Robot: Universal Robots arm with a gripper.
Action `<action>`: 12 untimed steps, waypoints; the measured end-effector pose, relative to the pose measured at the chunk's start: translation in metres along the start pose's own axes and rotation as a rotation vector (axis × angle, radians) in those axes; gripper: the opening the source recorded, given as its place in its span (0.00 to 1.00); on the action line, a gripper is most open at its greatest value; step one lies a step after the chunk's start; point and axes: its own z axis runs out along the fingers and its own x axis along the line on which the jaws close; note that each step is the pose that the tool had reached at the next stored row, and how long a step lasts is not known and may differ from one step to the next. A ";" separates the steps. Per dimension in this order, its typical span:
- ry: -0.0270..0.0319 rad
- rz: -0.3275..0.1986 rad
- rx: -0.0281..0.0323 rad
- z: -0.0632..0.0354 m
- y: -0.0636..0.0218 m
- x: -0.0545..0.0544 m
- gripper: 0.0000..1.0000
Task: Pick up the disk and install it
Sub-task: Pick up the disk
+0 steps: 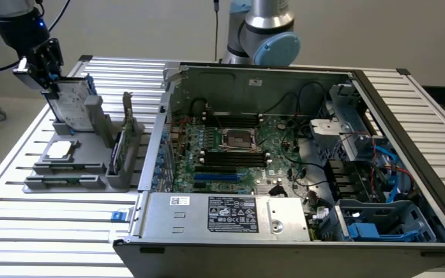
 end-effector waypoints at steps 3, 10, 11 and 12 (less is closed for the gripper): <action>-0.0002 0.000 -0.0004 0.0004 0.0005 0.000 0.48; -0.0005 -0.001 -0.0037 0.0009 0.0012 0.000 0.34; -0.0006 -0.002 -0.0046 0.0009 0.0013 0.000 0.34; -0.0009 -0.002 -0.0053 0.0010 0.0014 0.000 0.34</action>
